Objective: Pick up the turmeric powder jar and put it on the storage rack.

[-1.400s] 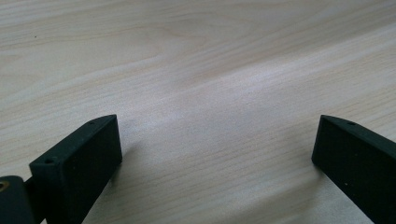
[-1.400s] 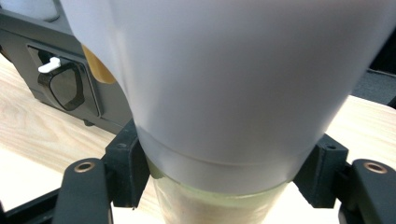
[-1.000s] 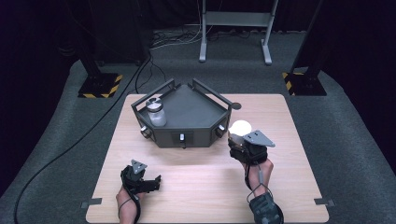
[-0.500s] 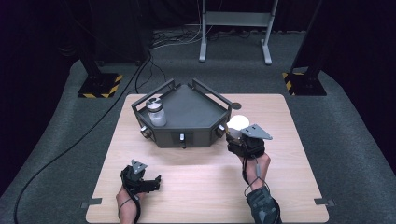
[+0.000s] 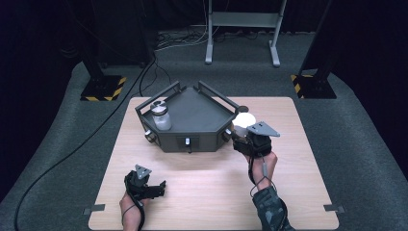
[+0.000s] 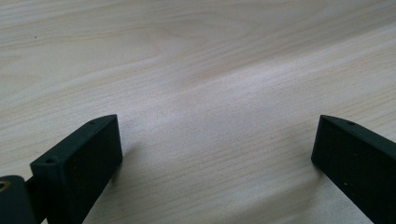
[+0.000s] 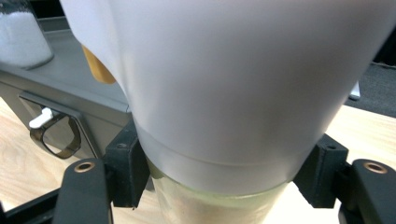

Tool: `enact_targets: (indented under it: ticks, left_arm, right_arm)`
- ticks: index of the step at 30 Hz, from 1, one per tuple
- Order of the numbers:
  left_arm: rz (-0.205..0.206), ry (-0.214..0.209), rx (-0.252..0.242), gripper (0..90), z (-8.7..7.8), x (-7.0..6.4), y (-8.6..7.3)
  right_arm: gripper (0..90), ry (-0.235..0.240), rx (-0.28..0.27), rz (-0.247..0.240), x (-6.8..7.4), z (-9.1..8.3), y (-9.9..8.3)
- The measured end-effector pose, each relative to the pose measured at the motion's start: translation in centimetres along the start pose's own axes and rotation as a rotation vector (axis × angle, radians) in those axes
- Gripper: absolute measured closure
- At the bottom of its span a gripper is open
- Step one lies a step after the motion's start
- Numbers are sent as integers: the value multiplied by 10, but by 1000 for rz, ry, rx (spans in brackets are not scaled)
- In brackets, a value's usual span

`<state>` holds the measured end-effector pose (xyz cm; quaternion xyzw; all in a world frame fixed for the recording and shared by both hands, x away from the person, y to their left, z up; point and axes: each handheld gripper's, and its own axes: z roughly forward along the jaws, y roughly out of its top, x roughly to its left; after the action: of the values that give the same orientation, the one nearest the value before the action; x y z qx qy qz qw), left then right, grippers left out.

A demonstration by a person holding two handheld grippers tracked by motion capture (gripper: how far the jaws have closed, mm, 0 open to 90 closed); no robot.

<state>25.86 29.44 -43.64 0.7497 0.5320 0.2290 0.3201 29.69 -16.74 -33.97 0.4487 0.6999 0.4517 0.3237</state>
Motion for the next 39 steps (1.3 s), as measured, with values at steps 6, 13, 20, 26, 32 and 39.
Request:
enact_targets:
  ticks: [6, 13, 20, 26, 32, 39]
  left_arm:
    - [-1, 0, -3, 17, 0, 0, 0]
    - [-2, 0, -2, 17, 0, 0, 0]
    - [0, 1, -3, 16, 0, 0, -1]
    - [-2, 0, -3, 17, 0, 0, 0]
    - [-1, 0, -3, 17, 0, 0, -1]
    - [-1, 0, -4, 18, 0, 0, -1]
  right_arm:
    - [301, 7, -10, 5, -1, 2, 7]
    - [301, 12, -13, 5, -1, 7, 14]
    - [301, 21, -17, 11, -1, 12, 19]
    - [301, 28, -20, 11, 0, 15, 24]
    - [301, 33, -22, 16, 0, 20, 29]
    - [301, 39, -24, 22, 0, 25, 35]
